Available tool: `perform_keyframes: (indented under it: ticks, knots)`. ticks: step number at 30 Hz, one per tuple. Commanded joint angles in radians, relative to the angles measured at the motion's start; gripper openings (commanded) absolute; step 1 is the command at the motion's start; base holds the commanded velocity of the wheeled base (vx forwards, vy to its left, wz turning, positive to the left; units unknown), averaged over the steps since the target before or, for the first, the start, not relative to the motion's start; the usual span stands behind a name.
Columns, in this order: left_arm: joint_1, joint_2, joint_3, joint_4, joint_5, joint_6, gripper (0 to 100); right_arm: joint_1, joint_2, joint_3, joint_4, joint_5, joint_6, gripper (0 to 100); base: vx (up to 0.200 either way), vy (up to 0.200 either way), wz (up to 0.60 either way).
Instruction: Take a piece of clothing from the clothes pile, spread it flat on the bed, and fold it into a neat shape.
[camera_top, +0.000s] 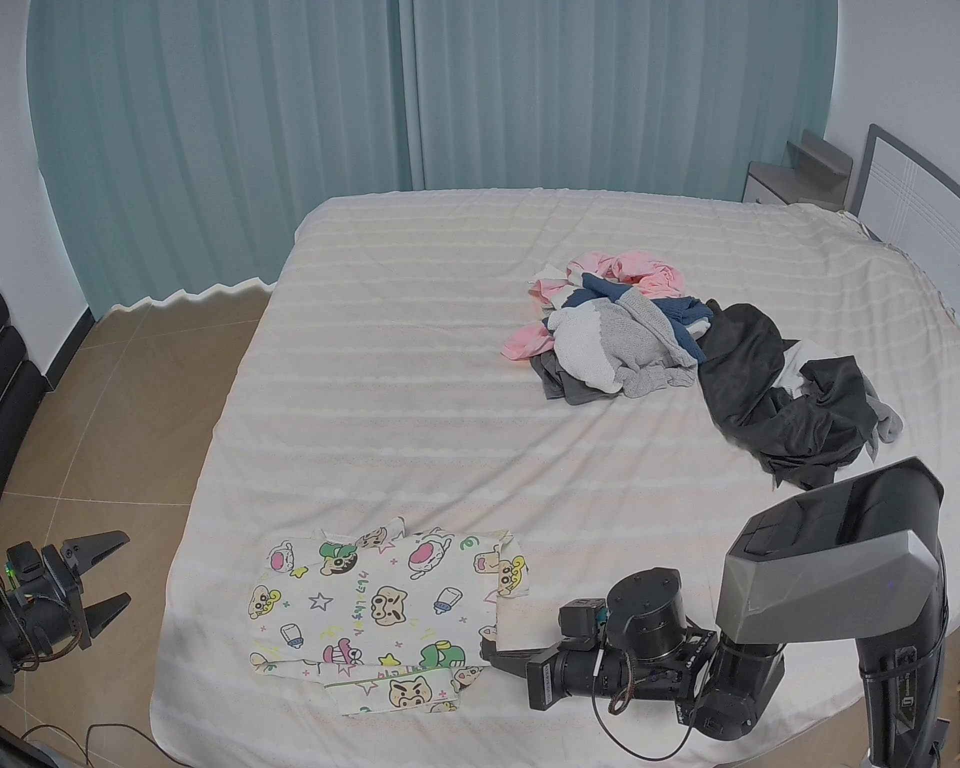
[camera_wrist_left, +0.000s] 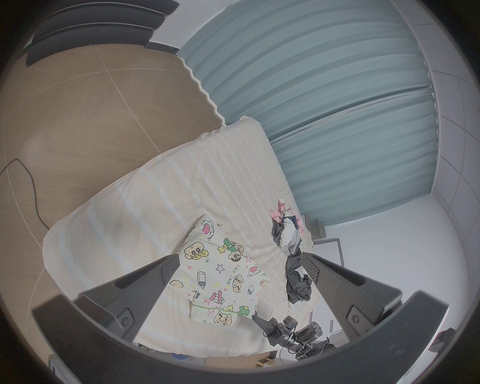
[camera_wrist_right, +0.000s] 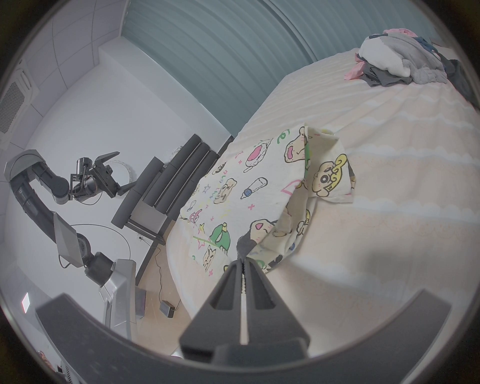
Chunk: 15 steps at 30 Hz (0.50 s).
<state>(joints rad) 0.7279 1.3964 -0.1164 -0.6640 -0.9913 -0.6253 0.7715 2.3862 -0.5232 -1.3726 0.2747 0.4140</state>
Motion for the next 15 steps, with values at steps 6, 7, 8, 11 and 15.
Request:
perform_keyframes:
  ticks: [6,7,8,11,15]
  knots:
    - [0.001,0.003,0.000,0.000,0.000,-0.002,100,-0.021,0.008,-0.003,0.000,0.003,0.002,0,0.000,0.000,0.00]
    - [0.001,0.003,0.000,0.000,0.000,-0.002,100,-0.023,0.008,-0.004,0.000,0.003,0.000,0,0.000,0.000,0.00]
    - [0.001,0.004,0.000,0.000,0.000,-0.001,100,-0.024,0.008,-0.004,0.000,0.003,0.002,0,0.000,0.000,0.00]
    - [0.001,0.006,0.000,0.000,0.000,-0.002,100,-0.035,0.005,0.000,0.003,0.003,0.000,0,0.000,0.000,0.00]
    - [0.001,0.019,-0.006,-0.002,0.002,0.003,100,-0.051,-0.001,0.005,0.006,0.003,0.000,0,0.000,0.000,0.00]
